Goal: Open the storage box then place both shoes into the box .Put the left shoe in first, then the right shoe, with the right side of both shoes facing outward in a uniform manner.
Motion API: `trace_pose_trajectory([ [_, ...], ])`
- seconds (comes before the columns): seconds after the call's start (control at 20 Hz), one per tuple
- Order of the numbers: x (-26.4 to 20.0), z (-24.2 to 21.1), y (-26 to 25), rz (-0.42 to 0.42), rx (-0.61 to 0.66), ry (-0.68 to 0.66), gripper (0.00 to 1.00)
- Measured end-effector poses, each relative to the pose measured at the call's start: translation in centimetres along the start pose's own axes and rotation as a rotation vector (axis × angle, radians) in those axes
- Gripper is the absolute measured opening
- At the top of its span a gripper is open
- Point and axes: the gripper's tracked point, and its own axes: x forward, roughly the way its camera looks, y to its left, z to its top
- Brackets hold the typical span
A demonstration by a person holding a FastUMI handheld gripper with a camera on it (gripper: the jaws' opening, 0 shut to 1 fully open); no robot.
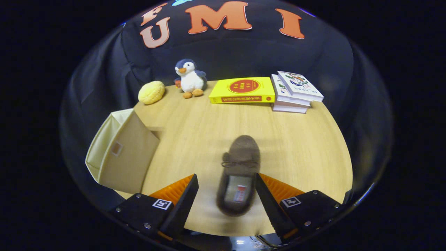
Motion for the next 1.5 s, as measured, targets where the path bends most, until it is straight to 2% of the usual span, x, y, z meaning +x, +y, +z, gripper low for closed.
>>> trace_pose_trajectory([
  [0.2,3.3,-2.3,-2.1,0.032,-0.016,0.036,0.93],
  [0.5,8.1,-2.3,-3.7,0.011,-0.052,0.006,0.69],
  [0.6,8.8,-2.0,-3.4,0.029,-0.037,-0.01,0.58],
  [0.65,9.0,-1.8,-2.7,0.051,-0.04,-0.021,0.5],
  [0.85,9.3,-1.3,-3.7,-0.046,-0.083,-0.057,0.24],
  [0.9,9.1,-1.2,-3.6,-0.052,-0.069,-0.055,0.19],
  [0.95,8.8,-1.2,-2.9,-0.036,-0.043,-0.05,0.09],
  [1.05,7.7,-0.6,-1.8,-0.023,-0.004,-0.054,0.07],
  [1.25,4.3,1.8,0.4,-0.069,0.014,-0.085,0.07],
  [1.5,-0.5,6.0,4.9,-0.07,0.043,-0.14,0.07],
])
